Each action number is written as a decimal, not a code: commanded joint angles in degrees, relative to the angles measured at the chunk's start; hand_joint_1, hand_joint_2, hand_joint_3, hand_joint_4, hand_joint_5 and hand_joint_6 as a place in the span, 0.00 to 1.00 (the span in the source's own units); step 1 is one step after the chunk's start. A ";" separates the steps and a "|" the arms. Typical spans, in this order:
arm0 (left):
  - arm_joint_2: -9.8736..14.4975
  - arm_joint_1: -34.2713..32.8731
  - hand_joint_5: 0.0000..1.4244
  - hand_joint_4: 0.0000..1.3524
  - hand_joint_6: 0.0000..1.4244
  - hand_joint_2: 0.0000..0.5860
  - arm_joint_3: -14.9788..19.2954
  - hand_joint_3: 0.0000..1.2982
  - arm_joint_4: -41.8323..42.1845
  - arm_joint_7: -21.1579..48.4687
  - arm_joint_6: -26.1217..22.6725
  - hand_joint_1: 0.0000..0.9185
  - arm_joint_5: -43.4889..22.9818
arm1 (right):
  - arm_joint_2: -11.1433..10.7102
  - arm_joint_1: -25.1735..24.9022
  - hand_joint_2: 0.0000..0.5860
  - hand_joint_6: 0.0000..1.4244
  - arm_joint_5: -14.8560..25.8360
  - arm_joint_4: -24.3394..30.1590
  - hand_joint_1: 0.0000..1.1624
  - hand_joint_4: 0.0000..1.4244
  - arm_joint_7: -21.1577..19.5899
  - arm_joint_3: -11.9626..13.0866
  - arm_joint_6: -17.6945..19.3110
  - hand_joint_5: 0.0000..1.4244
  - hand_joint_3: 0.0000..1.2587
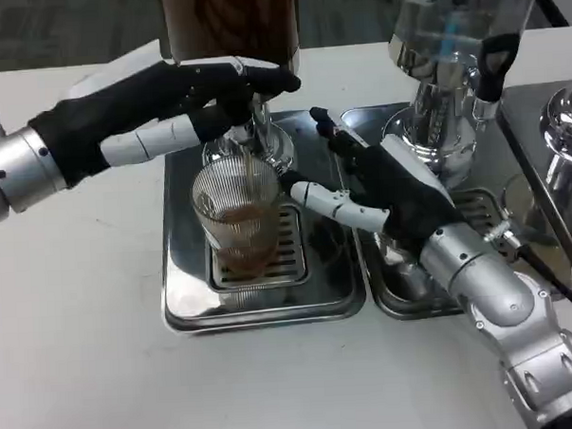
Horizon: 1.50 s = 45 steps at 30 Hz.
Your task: Grasp the cup under the faucet to collect the drink, then remove the cup.
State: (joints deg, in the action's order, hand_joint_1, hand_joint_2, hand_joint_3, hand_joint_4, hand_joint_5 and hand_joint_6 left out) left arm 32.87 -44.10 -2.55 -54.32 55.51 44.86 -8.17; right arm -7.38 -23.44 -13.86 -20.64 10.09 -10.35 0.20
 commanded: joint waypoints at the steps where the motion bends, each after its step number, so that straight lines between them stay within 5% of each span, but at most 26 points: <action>1: 1.06 2.78 0.08 0.09 0.07 0.10 -1.03 0.20 -0.82 0.75 -1.33 0.00 2.95 | 0.56 -1.97 0.40 0.01 1.05 -2.54 0.41 0.00 -0.68 0.44 2.01 0.00 0.00; 13: 0.66 3.57 0.08 0.09 0.07 0.10 2.34 0.20 -1.25 -1.50 -2.11 0.00 0.50 | 1.40 -3.43 0.40 0.03 1.59 -4.92 0.41 0.00 -0.90 0.73 3.45 0.00 0.00; 30: -1.73 4.21 0.09 0.09 0.09 0.11 14.13 0.23 -1.42 -5.96 -3.78 0.00 -6.41 | 2.06 -3.59 0.41 0.03 2.59 -6.50 0.40 0.00 -1.32 1.62 5.17 0.00 0.00; 45: 1.14 11.08 0.10 0.11 0.11 0.11 21.16 0.24 2.92 -6.00 -6.08 0.00 -10.30 | 2.18 -3.41 0.40 0.04 4.13 -8.12 0.38 0.00 -0.18 1.61 7.21 0.00 0.00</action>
State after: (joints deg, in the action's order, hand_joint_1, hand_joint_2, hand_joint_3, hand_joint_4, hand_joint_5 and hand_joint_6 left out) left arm 32.34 -35.07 17.34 -53.04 49.65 39.72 -17.47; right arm -5.15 -26.33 -10.62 -28.25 9.40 -9.02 5.80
